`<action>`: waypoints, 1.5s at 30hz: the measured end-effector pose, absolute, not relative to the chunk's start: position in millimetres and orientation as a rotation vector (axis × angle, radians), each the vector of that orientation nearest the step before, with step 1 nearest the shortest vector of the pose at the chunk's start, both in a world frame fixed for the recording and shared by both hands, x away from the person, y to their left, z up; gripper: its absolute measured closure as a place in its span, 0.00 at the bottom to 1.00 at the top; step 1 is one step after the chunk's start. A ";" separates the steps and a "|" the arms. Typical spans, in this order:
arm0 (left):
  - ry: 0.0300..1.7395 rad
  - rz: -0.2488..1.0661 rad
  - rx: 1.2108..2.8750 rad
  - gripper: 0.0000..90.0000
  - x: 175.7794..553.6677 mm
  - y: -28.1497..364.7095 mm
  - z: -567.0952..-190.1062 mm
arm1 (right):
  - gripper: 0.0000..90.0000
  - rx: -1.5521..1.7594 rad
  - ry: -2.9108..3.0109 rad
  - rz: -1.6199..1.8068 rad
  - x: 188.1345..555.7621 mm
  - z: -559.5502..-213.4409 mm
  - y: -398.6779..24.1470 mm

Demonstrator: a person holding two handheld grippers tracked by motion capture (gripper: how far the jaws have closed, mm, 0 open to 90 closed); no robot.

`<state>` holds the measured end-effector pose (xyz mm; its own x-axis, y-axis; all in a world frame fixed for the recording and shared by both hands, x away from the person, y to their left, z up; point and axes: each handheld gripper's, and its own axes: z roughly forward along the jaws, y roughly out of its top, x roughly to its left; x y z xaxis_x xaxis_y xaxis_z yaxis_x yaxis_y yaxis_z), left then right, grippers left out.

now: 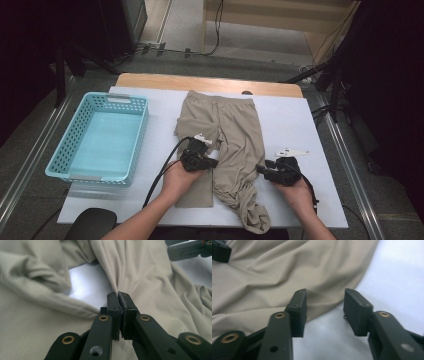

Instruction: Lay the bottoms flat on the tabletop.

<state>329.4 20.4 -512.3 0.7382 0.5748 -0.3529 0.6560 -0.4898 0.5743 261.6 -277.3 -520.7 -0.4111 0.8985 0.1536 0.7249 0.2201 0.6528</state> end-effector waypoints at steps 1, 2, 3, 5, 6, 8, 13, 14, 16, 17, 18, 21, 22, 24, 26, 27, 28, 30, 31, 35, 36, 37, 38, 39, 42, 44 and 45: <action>0.925 -0.148 2.215 0.98 329.4 19.4 -513.6 | 0.74 1.526 2.233 0.959 261.9 -520.6 -276.4; 0.925 -0.153 2.211 0.96 329.6 18.7 -514.3 | 0.81 1.522 2.236 0.955 262.0 -520.8 -276.5; 0.922 -0.151 2.207 0.96 329.4 17.5 -514.6 | 0.88 1.525 2.240 0.962 262.3 -521.0 -276.8; 0.917 -0.154 2.210 0.96 329.8 17.1 -514.4 | 0.96 1.539 2.281 0.971 264.3 -519.6 -279.5; 0.924 -0.154 2.202 0.97 330.1 17.2 -514.0 | 0.96 1.531 2.291 0.967 264.8 -519.1 -280.5; 0.923 -0.155 2.187 0.98 332.1 18.1 -511.4 | 0.97 1.539 2.304 0.953 265.6 -516.7 -284.4; 0.925 -0.118 2.127 0.98 340.6 20.1 -498.0 | 0.97 1.553 2.243 0.956 270.3 -509.1 -299.3; 0.923 -0.104 2.116 0.98 343.0 20.1 -496.5 | 0.98 1.549 2.230 0.953 272.3 -508.3 -302.2; 0.929 -0.106 2.112 0.98 346.9 19.1 -496.4 | 0.97 1.542 2.195 0.924 276.2 -507.0 -306.6; 0.929 -0.102 2.109 0.97 346.8 18.6 -496.9 | 0.96 1.544 2.171 0.915 277.1 -506.6 -307.7; 0.930 -0.088 2.122 0.90 346.2 18.6 -497.0 | 0.93 1.543 2.141 0.916 276.9 -506.1 -308.4; 0.922 -0.084 2.133 0.72 342.5 19.9 -497.6 | 0.80 1.554 2.107 0.963 272.8 -503.6 -309.9; 0.916 -0.087 2.127 0.66 341.1 20.3 -497.9 | 0.78 1.553 2.111 0.976 270.3 -503.0 -309.6; 0.902 -0.089 2.127 0.64 337.5 19.7 -498.3 | 0.73 1.539 2.125 0.995 263.8 -502.7 -306.3; 0.874 -0.083 2.144 0.60 333.4 16.6 -499.2 | 0.70 1.517 2.148 1.019 255.9 -502.4 -301.1; 0.864 -0.073 2.153 0.60 331.5 15.1 -499.8 | 0.67 1.509 2.158 1.033 252.2 -502.5 -298.2; 0.857 -0.063 2.159 0.59 329.7 13.7 -500.6 | 0.65 1.502 2.169 1.042 248.8 -502.5 -295.1; 0.854 -0.050 2.164 0.57 327.6 12.2 -502.9 | 0.61 1.485 2.186 1.062 243.6 -502.5 -288.5; 0.853 -0.048 2.169 0.57 327.7 11.2 -505.1 | 0.59 1.475 2.197 1.064 242.3 -503.1 -285.8; 0.859 -0.059 2.189 0.59 329.1 5.5 -513.6 | 0.53 1.454 2.266 1.037 240.5 -512.0 -271.8; 0.856 -0.052 2.190 0.61 328.7 4.5 -514.7 | 0.53 1.446 2.284 1.028 240.4 -514.1 -269.4; 0.854 -0.043 2.184 0.62 328.0 3.5 -515.2 | 0.53 1.440 2.298 1.016 240.5 -515.7 -268.0; 0.854 -0.038 2.185 0.65 327.6 2.7 -515.6 | 0.55 1.438 2.314 0.996 240.7 -517.9 -266.3; 0.848 -0.061 2.188 0.72 327.7 2.0 -516.9 | 0.58 1.436 2.324 0.982 240.7 -520.2 -265.0; 0.830 -0.080 2.194 0.90 323.9 -0.7 -519.6 | 0.83 1.405 2.320 0.961 239.2 -520.8 -263.9; 0.833 -0.125 2.195 0.97 321.9 -1.5 -520.7 | 0.94 1.420 2.355 0.971 241.1 -520.0 -265.4; 0.836 -0.178 2.201 0.97 322.2 -1.0 -519.9 | 0.97 1.432 2.367 0.975 241.4 -519.6 -265.7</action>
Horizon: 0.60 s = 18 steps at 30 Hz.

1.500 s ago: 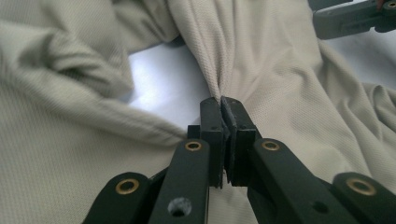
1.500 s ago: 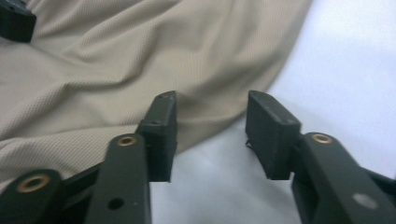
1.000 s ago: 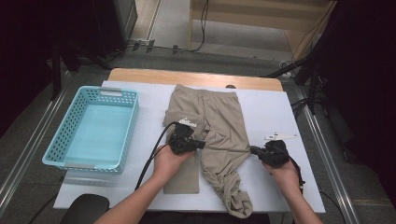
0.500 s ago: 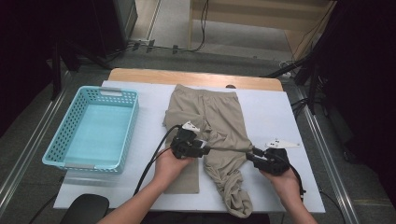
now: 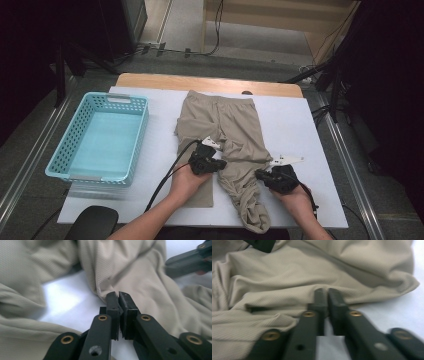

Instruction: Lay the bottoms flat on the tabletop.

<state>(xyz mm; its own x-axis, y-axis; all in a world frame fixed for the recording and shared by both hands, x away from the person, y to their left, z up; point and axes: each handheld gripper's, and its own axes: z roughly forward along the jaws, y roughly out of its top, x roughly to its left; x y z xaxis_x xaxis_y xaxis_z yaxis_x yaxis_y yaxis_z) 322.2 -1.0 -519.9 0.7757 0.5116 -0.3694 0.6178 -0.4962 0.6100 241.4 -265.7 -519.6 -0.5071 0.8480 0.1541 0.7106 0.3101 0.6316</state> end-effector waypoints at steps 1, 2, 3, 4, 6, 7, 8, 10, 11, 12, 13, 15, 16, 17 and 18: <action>0.843 -0.218 2.210 0.98 322.1 -0.5 -518.4 | 0.97 1.434 2.386 0.971 241.4 -518.6 -266.1; 0.843 -0.227 2.215 0.98 321.8 0.7 -516.5 | 0.97 1.436 2.406 0.960 241.3 -516.7 -266.5; 0.851 -0.234 2.190 0.98 321.4 4.7 -510.8 | 0.97 1.437 2.419 0.948 241.0 -514.9 -267.1; 0.860 -0.231 2.151 0.98 322.2 8.7 -504.7 | 0.98 1.432 2.416 0.959 239.1 -510.7 -269.1; 0.858 -0.210 2.101 0.98 326.1 15.1 -492.2 | 0.98 1.430 2.383 1.009 236.8 -501.6 -274.1; 0.852 -0.190 2.094 0.98 327.5 17.0 -487.4 | 0.98 1.425 2.359 1.032 236.1 -497.8 -276.3; 0.852 -0.175 2.079 0.98 328.7 18.8 -484.0 | 0.98 1.429 2.339 1.037 235.7 -495.0 -277.8; 0.860 -0.174 2.046 0.98 332.4 21.3 -479.8 | 0.98 1.426 2.315 1.046 236.3 -491.9 -280.7; 0.849 -0.167 2.033 0.98 333.8 21.5 -478.1 | 0.98 1.425 2.302 1.054 236.8 -490.0 -282.0; 0.833 -0.154 2.024 0.98 335.3 21.2 -476.3 | 0.98 1.421 2.282 1.067 237.6 -487.1 -283.8; 0.821 -0.144 2.013 0.98 336.6 20.3 -473.5 | 0.98 1.416 2.252 1.086 238.5 -482.9 -285.6; 0.803 -0.113 2.004 0.98 341.9 16.8 -465.6 | 0.98 1.383 2.190 1.113 241.4 -470.7 -287.9; 0.800 -0.094 1.998 0.98 346.4 15.3 -461.3 | 0.98 1.364 2.156 1.116 244.4 -464.5 -289.3; 0.804 -0.085 1.990 0.98 352.8 14.1 -457.5 | 0.98 1.361 2.123 1.131 249.1 -459.5 -291.5; 0.811 -0.070 1.989 0.98 360.1 12.9 -454.9 | 0.98 1.367 2.101 1.142 255.1 -455.6 -293.9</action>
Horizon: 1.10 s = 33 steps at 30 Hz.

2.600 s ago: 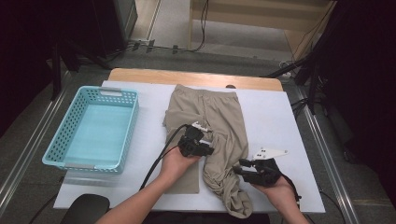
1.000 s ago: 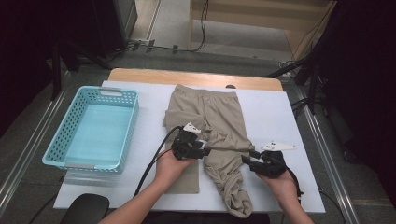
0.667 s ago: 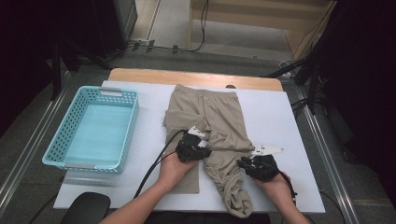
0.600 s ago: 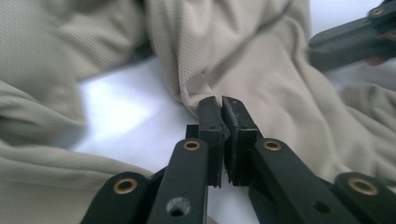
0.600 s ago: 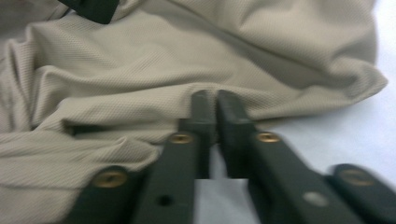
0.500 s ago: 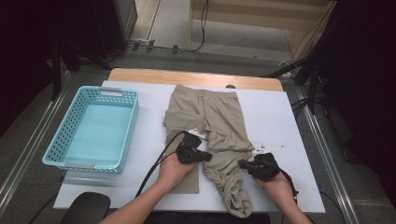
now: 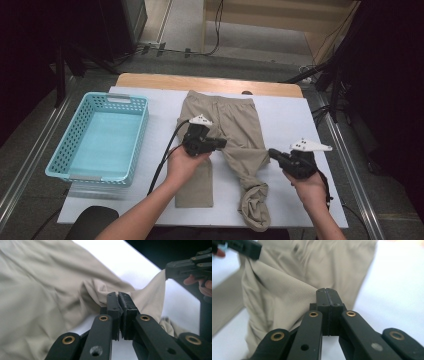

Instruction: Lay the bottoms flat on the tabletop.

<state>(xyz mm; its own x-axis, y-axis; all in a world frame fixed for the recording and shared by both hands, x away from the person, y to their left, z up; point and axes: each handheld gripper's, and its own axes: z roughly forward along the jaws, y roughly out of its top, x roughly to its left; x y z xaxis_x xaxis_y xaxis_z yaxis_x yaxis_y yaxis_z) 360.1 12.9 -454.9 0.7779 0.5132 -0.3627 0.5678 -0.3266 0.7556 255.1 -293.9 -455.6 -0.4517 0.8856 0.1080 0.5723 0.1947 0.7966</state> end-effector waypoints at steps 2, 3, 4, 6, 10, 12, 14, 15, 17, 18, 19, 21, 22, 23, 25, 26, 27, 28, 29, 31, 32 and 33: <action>0.836 -0.052 2.006 0.98 373.9 10.8 -452.7 | 0.98 1.373 2.071 1.142 267.3 -451.3 -296.9; 0.851 -0.051 2.004 0.98 382.7 10.1 -451.1 | 0.98 1.375 2.060 1.138 272.0 -450.4 -297.8; 0.852 -0.047 1.992 0.98 388.3 9.7 -449.3 | 0.98 1.384 2.047 1.141 280.3 -448.8 -299.4; 0.866 -0.029 1.978 0.98 398.3 7.7 -443.6 | 0.98 1.376 2.032 1.145 290.7 -445.8 -300.1; 0.891 0.042 1.992 0.96 421.0 -1.9 -437.7 | 0.98 1.375 1.981 1.144 315.8 -440.5 -298.8; 0.920 0.015 1.995 0.87 429.4 -5.1 -443.8 | 0.96 1.397 1.967 1.130 328.4 -447.6 -297.0; 0.927 0.006 2.007 0.73 427.9 -5.6 -447.8 | 0.80 1.421 1.984 1.108 336.0 -457.3 -294.7; 0.912 0.004 2.013 0.69 424.0 -5.4 -449.9 | 0.79 1.431 2.002 1.083 335.9 -460.3 -293.4; 0.895 0.002 2.041 0.63 418.5 -4.8 -452.4 | 0.75 1.405 2.024 1.086 329.9 -464.0 -292.8; 0.885 0.002 2.055 0.61 415.5 -4.3 -453.5 | 0.74 1.405 2.040 1.094 325.8 -465.4 -292.9; 0.883 -0.004 2.064 0.61 412.7 -3.7 -454.2 | 0.73 1.407 2.057 1.093 321.5 -466.7 -293.3; 0.877 -0.025 2.072 0.57 408.1 -1.4 -455.0 | 0.70 1.412 2.079 1.095 310.7 -469.4 -294.8; 0.878 -0.035 2.074 0.57 404.3 0.4 -455.8 | 0.69 1.414 2.089 1.098 306.1 -470.5 -295.5; 0.873 -0.040 2.080 0.55 402.0 2.1 -456.4 | 0.67 1.415 2.101 1.101 298.3 -472.5 -296.6; 0.875 -0.051 2.086 0.53 397.4 5.2 -457.3 | 0.66 1.436 2.122 1.103 285.2 -476.7 -297.9; 0.873 -0.056 2.086 0.52 395.7 6.5 -457.5 | 0.66 1.440 2.136 1.108 278.5 -479.0 -298.5; 0.865 -0.065 2.090 0.50 393.2 9.0 -457.7 | 0.64 1.443 2.144 1.109 273.8 -481.0 -298.4; 0.862 -0.065 2.096 0.50 390.9 11.0 -457.6 | 0.63 1.443 2.161 1.105 266.2 -484.3 -298.3; 0.859 -0.063 2.102 0.49 388.3 12.7 -457.8 | 0.61 1.450 2.177 1.119 260.6 -487.0 -298.4; 0.853 -0.067 2.115 0.47 383.0 16.3 -458.3 | 0.58 1.465 2.196 1.107 250.1 -490.7 -297.8; 0.851 -0.066 2.116 0.47 380.3 18.0 -458.6 | 0.58 1.470 2.205 1.111 245.4 -492.1 -297.6; 0.843 -0.058 2.125 0.47 377.8 19.7 -458.6 | 0.56 1.477 2.208 1.114 240.8 -493.0 -296.9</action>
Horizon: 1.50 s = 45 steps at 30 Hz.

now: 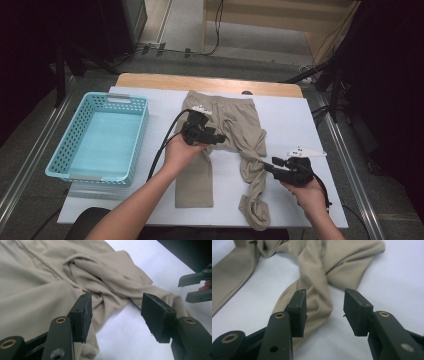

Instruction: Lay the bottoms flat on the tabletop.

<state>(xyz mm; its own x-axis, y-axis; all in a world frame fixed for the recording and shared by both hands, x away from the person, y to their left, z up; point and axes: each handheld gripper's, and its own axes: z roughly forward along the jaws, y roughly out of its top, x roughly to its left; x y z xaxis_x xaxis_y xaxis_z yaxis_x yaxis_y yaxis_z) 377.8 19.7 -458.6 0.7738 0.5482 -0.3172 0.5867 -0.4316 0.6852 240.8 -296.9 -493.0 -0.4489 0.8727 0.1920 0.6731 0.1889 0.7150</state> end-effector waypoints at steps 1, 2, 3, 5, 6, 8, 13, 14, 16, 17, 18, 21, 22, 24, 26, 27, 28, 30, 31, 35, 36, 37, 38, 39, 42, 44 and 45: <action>0.839 -0.055 2.124 0.47 375.3 20.8 -458.9 | 0.56 1.485 2.211 1.118 236.8 -493.9 -295.9; 0.836 -0.052 2.124 0.47 372.9 22.0 -458.9 | 0.55 1.496 2.215 1.130 233.3 -495.1 -294.5; 0.827 -0.047 2.123 0.47 370.5 23.5 -459.1 | 0.55 1.503 2.223 1.128 230.5 -496.4 -292.5; 0.823 -0.042 2.114 0.46 366.4 25.7 -459.8 | 0.54 1.501 2.235 1.104 227.8 -499.5 -288.5; 0.821 -0.042 2.105 0.46 364.1 27.0 -460.2 | 0.54 1.507 2.239 1.093 227.6 -501.7 -286.7; 0.816 -0.048 2.106 0.46 362.0 28.0 -459.4 | 0.59 1.570 2.254 1.081 231.8 -507.5 -283.8; 0.808 -0.032 2.086 0.46 359.6 31.1 -454.7 | 0.93 1.604 2.294 1.099 239.0 -502.2 -269.9; 0.812 -0.035 2.078 0.46 359.6 32.1 -454.0 | 0.94 1.572 2.284 1.119 237.4 -498.1 -265.2; 0.814 -0.032 2.071 0.46 359.9 34.4 -452.8 | 0.95 1.515 2.280 1.160 234.0 -490.2 -255.1; 0.817 -0.032 2.066 0.46 359.7 35.0 -452.3 | 0.95 1.481 2.281 1.167 232.0 -487.3 -248.9; 0.818 -0.030 2.066 0.46 359.5 35.6 -451.8 | 0.95 1.448 2.295 1.170 230.2 -485.2 -242.9; 0.817 -0.020 2.060 0.46 358.0 36.9 -450.7 | 0.95 1.388 2.319 1.167 226.7 -484.5 -225.1; 0.815 -0.020 2.061 0.46 357.8 37.5 -450.4 | 0.95 1.374 2.329 1.163 226.1 -485.3 -220.0; 0.816 -0.014 2.054 0.46 356.8 38.6 -450.1 | 0.95 1.361 2.350 1.162 226.0 -488.4 -211.2; 0.815 -0.011 2.055 0.46 356.8 39.2 -450.1 | 0.95 1.346 2.377 1.149 226.1 -492.6 -202.5; 0.816 -0.013 2.053 0.46 356.8 39.2 -450.4 | 0.95 1.336 2.391 1.141 226.4 -495.2 -198.4; 0.816 -0.014 2.056 0.46 357.0 39.0 -450.8 | 0.95 1.321 2.406 1.126 226.9 -498.2 -194.9; 0.811 -0.014 2.061 0.46 356.6 37.7 -451.7 | 0.95 1.299 2.431 1.093 228.3 -506.8 -189.5; 0.808 -0.014 2.067 0.46 356.2 36.6 -452.3 | 0.93 1.297 2.451 1.071 229.1 -511.9 -187.6; 0.797 -0.019 2.080 0.46 353.5 31.8 -453.9 | 0.80 1.289 2.467 1.085 227.1 -513.0 -189.9; 0.793 -0.018 2.085 0.46 352.8 31.0 -453.9 | 0.77 1.291 2.456 1.099 224.8 -508.4 -191.6; 0.789 -0.020 2.087 0.46 351.8 29.5 -454.0 | 0.76 1.280 2.444 1.109 222.9 -504.6 -193.7; 0.787 -0.022 2.091 0.47 351.2 28.7 -453.9 | 0.74 1.273 2.428 1.132 218.9 -497.8 -197.5; 0.787 -0.030 2.088 0.47 349.7 26.8 -454.0 | 0.74 1.264 2.419 1.145 216.7 -494.3 -200.4; 0.774 -0.040 2.095 0.47 344.8 20.7 -455.2 | 0.74 1.275 2.370 1.165 211.0 -484.0 -217.0; 0.764 -0.037 2.106 0.48 341.1 16.0 -456.9 | 0.74 1.296 2.333 1.147 212.8 -483.9 -228.4; 0.761 -0.038 2.109 0.48 339.4 13.4 -458.2 | 0.74 1.313 2.319 1.129 215.6 -486.1 -233.6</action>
<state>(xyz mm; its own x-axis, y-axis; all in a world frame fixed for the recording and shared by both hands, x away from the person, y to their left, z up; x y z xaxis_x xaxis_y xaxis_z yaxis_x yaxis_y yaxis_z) 339.4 13.4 -458.2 0.8127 0.5044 -0.2918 0.5312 -0.4352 0.7269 215.6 -233.6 -486.1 -0.5641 0.8115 0.1525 0.6204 0.2947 0.7268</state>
